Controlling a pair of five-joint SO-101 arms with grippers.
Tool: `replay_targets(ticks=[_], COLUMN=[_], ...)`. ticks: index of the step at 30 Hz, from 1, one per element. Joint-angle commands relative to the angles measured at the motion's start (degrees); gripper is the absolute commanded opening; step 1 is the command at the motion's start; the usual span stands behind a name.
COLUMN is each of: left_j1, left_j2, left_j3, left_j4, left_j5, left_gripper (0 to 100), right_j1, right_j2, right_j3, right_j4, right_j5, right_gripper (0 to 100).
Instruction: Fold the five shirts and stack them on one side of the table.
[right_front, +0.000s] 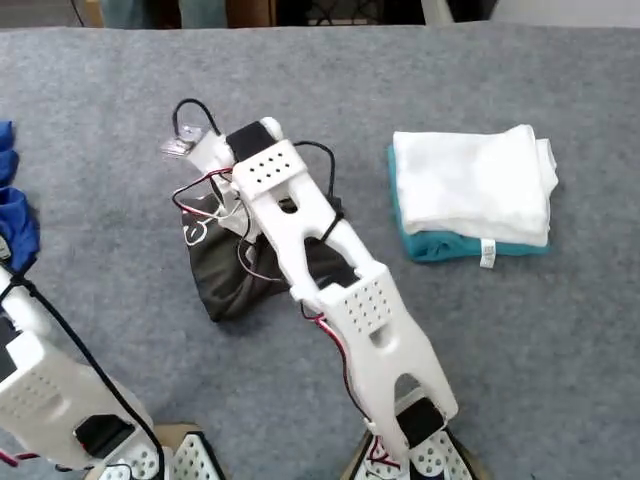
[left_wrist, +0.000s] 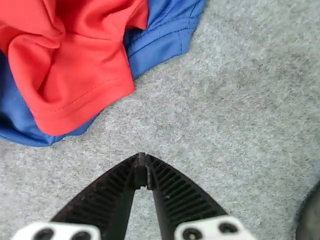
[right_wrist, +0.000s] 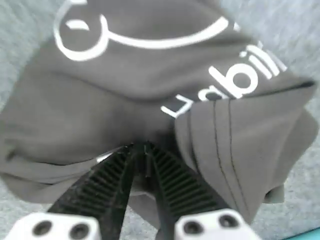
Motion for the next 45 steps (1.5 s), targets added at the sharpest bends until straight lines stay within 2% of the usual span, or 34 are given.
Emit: replay_targets(ticks=[1, 7, 12, 18, 23, 27, 29, 33, 36, 39, 45], left_j1=[-0.6, -0.6, -0.6, -0.5, -0.3, -0.2, -0.2, -0.1, -0.1, -0.1, -0.5], left_j2=[-2.6, -2.6, -2.6, -2.5, -2.5, -2.5, -2.5, -2.5, -2.5, -2.5, -2.5], left_j3=[-0.1, -0.3, -0.1, -0.1, -0.1, -0.1, -0.1, -0.1, -0.1, -0.1, -0.1], left_j4=[-0.5, -0.6, -2.9, -4.5, -5.9, -6.2, -6.1, -5.9, -6.1, -6.0, -5.9], left_j5=[-0.4, -0.4, -0.5, -0.4, -0.4, -0.4, -0.4, -0.4, -0.4, -0.4, -0.4], left_gripper=[3, 3, 3, 3, 3, 3, 3, 3, 3, 3, 3], right_j1=[3.1, 6.2, 9.4, 14.6, 18.6, 23.3, 23.3, 15.6, 11.5, 11.3, 11.6], right_j2=[-1.3, -7.1, -16.4, -34.2, -48.1, -53.1, -54.5, -54.2, -50.1, -42.9, -36.2], right_j3=[-2.8, 2.2, 19.7, 41.1, 56.2, 65.7, 65.1, 56.1, 51.1, 50.3, 50.8], right_j4=[1.0, 1.1, 1.0, 0.6, -0.4, -4.7, -5.6, -6.9, -11.5, -16.4, -7.1], right_j5=[0.0, 0.0, 0.4, 0.6, 6.2, 9.7, 9.9, 8.1, 5.3, 4.7, 4.7], right_gripper=[2.1, 2.1, 2.1, 2.1, 2.1, 2.1, 2.1, 2.1, 2.1, 2.1, 2.1])
